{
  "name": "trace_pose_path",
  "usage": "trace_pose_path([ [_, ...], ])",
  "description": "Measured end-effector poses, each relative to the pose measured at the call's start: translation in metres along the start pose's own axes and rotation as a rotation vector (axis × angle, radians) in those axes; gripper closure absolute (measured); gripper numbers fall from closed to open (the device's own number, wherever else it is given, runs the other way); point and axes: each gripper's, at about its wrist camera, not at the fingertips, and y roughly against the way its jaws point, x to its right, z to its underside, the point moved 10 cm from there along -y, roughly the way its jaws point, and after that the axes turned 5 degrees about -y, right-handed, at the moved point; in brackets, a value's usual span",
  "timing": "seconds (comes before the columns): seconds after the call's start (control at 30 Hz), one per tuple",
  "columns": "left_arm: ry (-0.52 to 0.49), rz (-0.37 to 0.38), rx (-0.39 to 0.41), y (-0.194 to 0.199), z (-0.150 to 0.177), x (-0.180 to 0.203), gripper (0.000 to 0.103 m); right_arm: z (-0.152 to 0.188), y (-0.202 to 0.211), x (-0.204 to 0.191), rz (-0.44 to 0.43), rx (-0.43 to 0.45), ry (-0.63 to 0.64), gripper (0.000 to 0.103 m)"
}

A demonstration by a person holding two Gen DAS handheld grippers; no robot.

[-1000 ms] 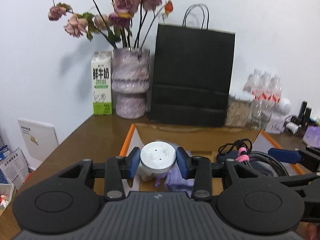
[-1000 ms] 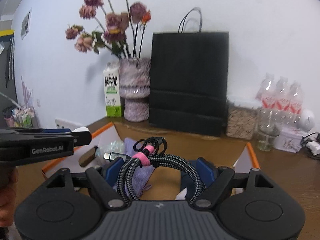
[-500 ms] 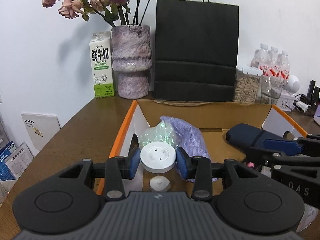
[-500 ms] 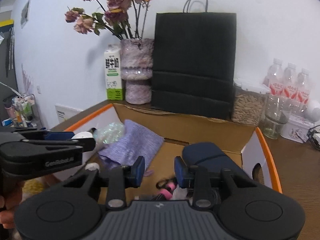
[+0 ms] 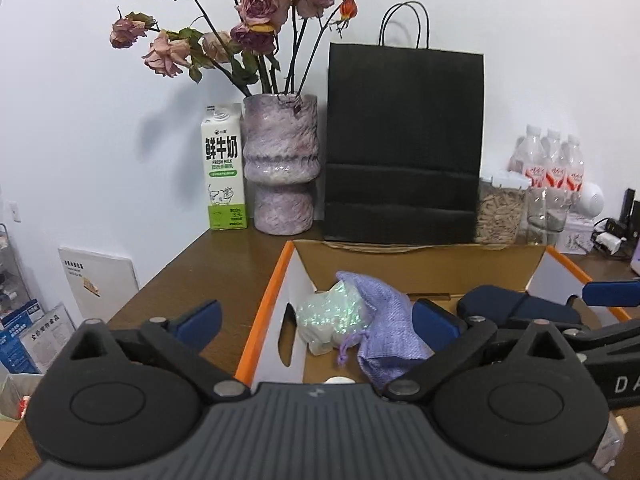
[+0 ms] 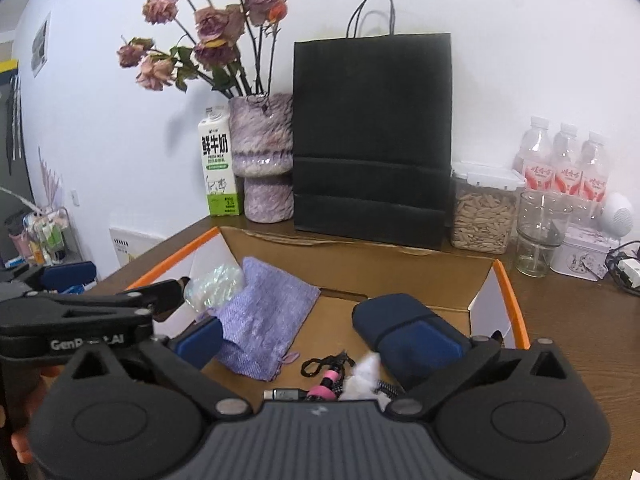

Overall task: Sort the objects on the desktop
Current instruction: 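Open both grippers to drop the lid and braided cable into the box, then move both open grippers from the box back toward the rose and cable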

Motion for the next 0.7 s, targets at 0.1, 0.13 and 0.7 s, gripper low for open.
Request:
trace_pose_path([
  [0.1, -0.003, -0.007, 0.009, 0.002, -0.003, 0.000, 0.000, -0.001, 0.002, -0.001, 0.002, 0.006, 0.006, 0.000],
  [0.13, -0.002, -0.006, 0.009, 0.002, -0.003, 0.000, 0.000, -0.001, 0.003, -0.001, 0.002, 0.006, 0.007, 0.000],
  [0.7, 0.018, -0.004, 0.026, 0.010, -0.007, -0.004, 0.000, -0.005, 0.012, -0.007, 0.005, 0.018, 0.029, 0.000],
])
